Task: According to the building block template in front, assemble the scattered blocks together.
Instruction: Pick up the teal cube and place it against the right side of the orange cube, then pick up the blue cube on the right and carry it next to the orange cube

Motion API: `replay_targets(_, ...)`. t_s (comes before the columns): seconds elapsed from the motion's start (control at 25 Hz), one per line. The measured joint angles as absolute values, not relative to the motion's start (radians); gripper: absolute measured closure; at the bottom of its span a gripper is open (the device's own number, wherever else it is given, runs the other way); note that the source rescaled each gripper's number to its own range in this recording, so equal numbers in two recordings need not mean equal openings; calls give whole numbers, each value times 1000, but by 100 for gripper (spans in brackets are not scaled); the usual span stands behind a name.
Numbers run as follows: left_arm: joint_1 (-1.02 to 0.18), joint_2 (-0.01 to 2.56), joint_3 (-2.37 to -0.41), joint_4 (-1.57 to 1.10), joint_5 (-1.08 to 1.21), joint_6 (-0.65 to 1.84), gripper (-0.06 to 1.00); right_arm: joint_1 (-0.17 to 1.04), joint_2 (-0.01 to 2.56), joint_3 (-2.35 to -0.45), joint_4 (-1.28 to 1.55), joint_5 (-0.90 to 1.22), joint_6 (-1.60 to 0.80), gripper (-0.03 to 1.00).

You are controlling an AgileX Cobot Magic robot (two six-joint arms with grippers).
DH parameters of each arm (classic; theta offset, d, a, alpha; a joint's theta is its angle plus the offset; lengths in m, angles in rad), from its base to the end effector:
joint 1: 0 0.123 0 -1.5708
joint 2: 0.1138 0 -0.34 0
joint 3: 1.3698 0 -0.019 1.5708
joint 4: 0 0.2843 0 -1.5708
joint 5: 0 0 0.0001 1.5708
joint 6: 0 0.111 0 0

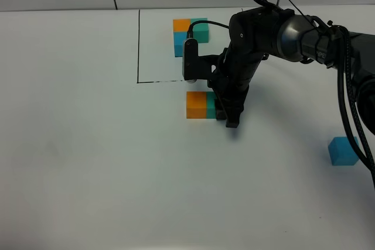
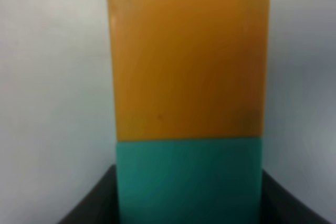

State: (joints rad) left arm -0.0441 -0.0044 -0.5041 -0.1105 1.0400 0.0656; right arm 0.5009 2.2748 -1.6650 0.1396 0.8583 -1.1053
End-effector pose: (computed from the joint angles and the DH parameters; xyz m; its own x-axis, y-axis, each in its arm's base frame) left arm -0.0139 -0.0100 0.2880 -0.4257 0.0282 -0.9044 0.1338 0.9905 -0.0321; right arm 0.4550 0.2625 0.1217 -0.0345 -0.9812 -0.1900 -0.9924 0.0561 -0.1096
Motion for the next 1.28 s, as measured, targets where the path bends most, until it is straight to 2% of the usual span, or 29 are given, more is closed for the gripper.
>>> replay_targets(0.84,-44,-4,-504,-110,1040,66,26,503,2275,-1665,144,856,-1123,94)
replay_targets(0.92,-44,-4,-504,-110,1040,66,26,503,2284,-1665,157,853,-1128,81)
replay_targets(1.08,-44,-4,-504,-110,1040,66,26,503,2281,-1665,169,848,-1122,23)
replay_targets(1.12,-44,-4,-504,-110,1040,66,26,503,2274,-1663,163,852,-1111,12)
replay_targets(1.16,-44,-4,-504,-110,1040,66,26,503,2268,-1658,150,856,-1095,6)
replay_targets(1.28,-44,-4,-504,-110,1040,66,26,498,2223,-1653,103,882,-999,-1)
